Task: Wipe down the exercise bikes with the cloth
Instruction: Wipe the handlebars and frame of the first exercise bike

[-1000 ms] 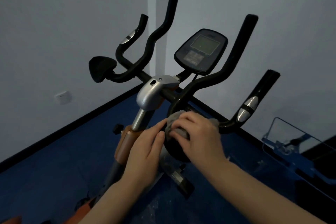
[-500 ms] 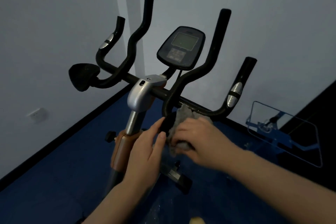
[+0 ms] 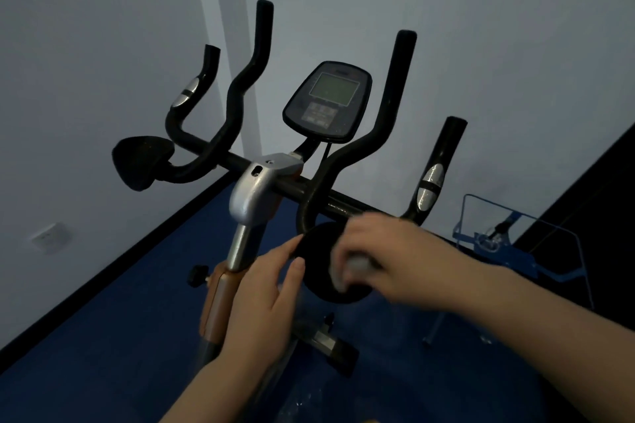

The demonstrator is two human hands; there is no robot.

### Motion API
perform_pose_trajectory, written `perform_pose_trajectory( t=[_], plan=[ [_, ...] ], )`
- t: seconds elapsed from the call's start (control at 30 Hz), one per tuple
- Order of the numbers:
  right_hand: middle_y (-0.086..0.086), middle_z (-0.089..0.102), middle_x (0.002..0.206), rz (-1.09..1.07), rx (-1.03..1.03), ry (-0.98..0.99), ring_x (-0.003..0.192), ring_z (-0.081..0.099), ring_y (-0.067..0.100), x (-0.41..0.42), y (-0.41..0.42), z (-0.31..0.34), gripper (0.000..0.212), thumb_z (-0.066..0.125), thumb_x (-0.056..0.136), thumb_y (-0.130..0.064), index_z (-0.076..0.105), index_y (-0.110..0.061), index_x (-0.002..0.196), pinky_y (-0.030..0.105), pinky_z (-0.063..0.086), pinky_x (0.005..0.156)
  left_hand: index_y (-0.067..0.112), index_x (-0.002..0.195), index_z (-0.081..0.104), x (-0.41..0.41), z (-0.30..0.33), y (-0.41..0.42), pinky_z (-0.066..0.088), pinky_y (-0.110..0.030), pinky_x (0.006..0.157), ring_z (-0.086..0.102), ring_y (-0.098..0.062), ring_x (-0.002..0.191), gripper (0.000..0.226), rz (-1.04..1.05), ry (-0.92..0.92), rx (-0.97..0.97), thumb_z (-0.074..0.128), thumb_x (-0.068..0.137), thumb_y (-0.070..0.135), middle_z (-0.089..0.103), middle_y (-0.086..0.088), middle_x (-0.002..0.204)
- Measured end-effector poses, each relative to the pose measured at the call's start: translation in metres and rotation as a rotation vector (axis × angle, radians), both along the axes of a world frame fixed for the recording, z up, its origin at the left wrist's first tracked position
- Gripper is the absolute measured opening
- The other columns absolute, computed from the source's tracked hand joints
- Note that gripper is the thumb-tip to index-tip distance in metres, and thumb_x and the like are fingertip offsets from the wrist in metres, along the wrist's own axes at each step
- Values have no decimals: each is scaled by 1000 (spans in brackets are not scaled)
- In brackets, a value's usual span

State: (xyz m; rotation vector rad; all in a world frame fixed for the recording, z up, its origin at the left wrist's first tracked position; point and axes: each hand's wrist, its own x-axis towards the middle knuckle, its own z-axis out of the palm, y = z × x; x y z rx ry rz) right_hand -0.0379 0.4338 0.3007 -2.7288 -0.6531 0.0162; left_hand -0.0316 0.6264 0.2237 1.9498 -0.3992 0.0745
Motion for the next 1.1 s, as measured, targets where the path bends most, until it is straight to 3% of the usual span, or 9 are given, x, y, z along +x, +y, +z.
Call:
perform_pose_trajectory(
  t=[0.1,0.2,0.3,0.4,0.53,0.7,0.8,0.93,1.1],
  plan=[
    [-10,55,97,-217,261,-181,97,48,8,21,13,1,10,66,83,-29,64,-27,92,30,44,83,37,123,56,1,-2,-7,37,0,81,53,13,106,30,29,10,-36,48,95,26,62,23,110],
    [-6,57,105,-350,208,-88,100,49,12,20,24,-29,17,56,92,-32,58,-27,107,37,45,85,37,120,55,7,-3,-13,37,-1,84,52,9,109,29,34,-7,-23,45,95,28,58,21,114],
    [-9,58,96,-450,372,-56,84,54,5,-2,13,-47,12,54,93,-28,54,-30,105,26,48,70,35,123,57,13,-4,-16,33,0,89,48,7,115,31,75,-18,2,43,96,29,54,22,120],
    [-17,55,90,-468,389,-71,80,53,-3,-9,2,-45,8,58,90,-29,55,-35,94,14,42,63,37,123,58,14,-7,-15,32,1,88,48,6,116,32,84,-7,0,43,95,31,54,22,121],
    [-9,54,97,-487,358,-239,89,53,7,13,15,-35,12,70,83,-23,70,-21,95,22,47,72,35,125,57,13,-8,-17,33,1,85,49,7,114,34,84,-13,-21,42,94,34,54,21,121],
    [-2,59,82,-446,316,-330,83,52,13,-8,18,-49,21,76,76,-9,75,-16,96,25,48,66,29,125,57,12,-12,-16,35,-2,87,51,5,113,31,59,-35,-21,46,97,22,56,16,120],
    [-11,55,78,-387,336,-245,79,49,6,-22,4,-45,17,77,76,-19,76,-24,92,18,44,68,31,123,58,12,-15,-13,35,-4,90,51,3,114,29,60,-37,-22,45,97,24,56,16,119],
    [-2,60,84,-372,397,-314,82,55,14,6,12,-31,16,75,79,-18,76,-18,95,33,50,69,25,122,58,11,-17,-17,35,0,84,49,10,110,28,68,-42,-59,48,96,20,56,11,119],
    [-5,63,89,-341,281,-289,89,55,14,-13,20,-47,24,73,74,-31,76,-19,95,34,48,77,23,123,58,12,-17,-16,35,1,81,50,12,107,31,47,-35,-89,47,94,26,55,10,119]
  ],
)
